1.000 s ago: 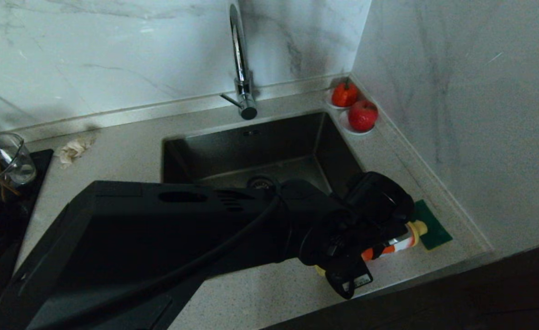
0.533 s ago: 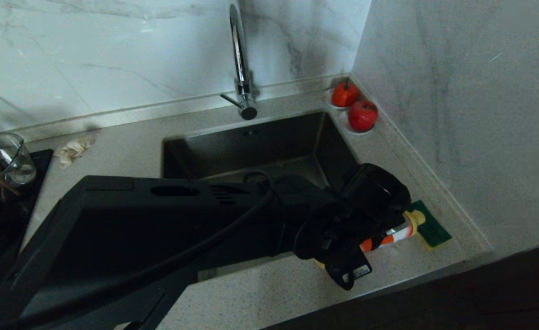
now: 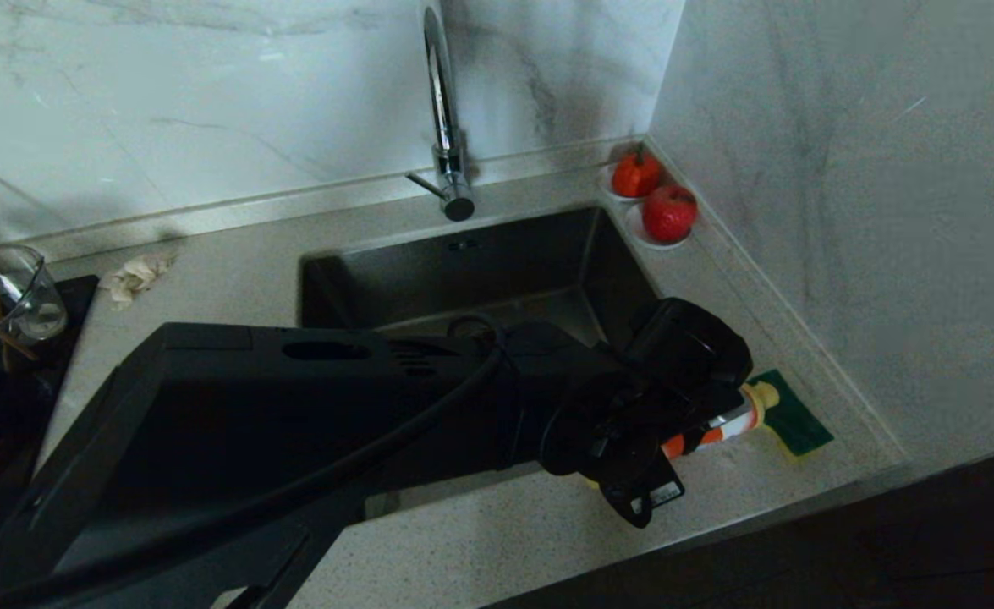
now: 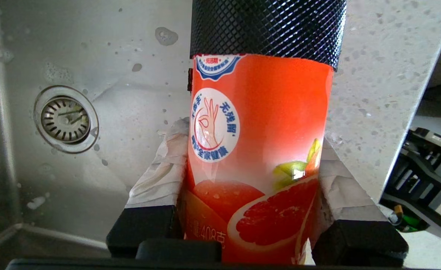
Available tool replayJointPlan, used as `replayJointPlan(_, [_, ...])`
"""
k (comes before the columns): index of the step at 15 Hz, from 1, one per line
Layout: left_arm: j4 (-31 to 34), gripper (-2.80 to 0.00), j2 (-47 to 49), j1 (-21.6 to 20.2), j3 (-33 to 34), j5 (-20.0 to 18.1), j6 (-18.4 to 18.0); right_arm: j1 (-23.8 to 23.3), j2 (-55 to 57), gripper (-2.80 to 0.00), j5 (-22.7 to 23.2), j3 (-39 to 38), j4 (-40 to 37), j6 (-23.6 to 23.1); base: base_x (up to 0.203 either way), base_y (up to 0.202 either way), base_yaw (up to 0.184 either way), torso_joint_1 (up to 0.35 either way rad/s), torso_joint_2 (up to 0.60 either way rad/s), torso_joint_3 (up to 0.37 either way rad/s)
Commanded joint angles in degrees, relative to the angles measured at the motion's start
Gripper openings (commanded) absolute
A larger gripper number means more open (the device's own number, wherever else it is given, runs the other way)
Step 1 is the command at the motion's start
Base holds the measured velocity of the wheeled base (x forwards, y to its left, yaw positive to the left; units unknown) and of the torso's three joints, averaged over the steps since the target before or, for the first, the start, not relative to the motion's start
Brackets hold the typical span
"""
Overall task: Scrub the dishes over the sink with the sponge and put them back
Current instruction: Squeeze it onto the sponge
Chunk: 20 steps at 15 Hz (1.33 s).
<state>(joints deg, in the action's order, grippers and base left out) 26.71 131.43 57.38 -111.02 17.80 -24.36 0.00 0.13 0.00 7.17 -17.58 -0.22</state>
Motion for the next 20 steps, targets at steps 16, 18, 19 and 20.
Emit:
replayJointPlan(16, [4.2,-2.80,-1.1,-0.1,0.0,0.2,-0.7,0.0,0.0,-2.80,0.0,0.0,-0.1,0.0,0.000,0.000,0.000,0.000,0.00,0.000])
replayJointPlan(18, [1.4,-2.80,-0.7,-0.1,0.0,0.2,-0.7,0.0,0.0,-2.80,0.0,0.0,-0.1,0.0,0.000,0.000,0.000,0.000,0.00,0.000])
replayJointPlan(19, [-0.1,-2.80,-0.6,-0.1,0.0,0.2,-0.7,0.0,0.0,-2.80,0.0,0.0,-0.1,0.0,0.000,0.000,0.000,0.000,0.00,0.000])
replayJointPlan(20, [-0.8,-2.80,-0.6,-0.2,-0.1,0.2,-0.7,0.0,0.0,-2.80,0.0,0.0,-0.1,0.0,0.000,0.000,0.000,0.000,0.00,0.000])
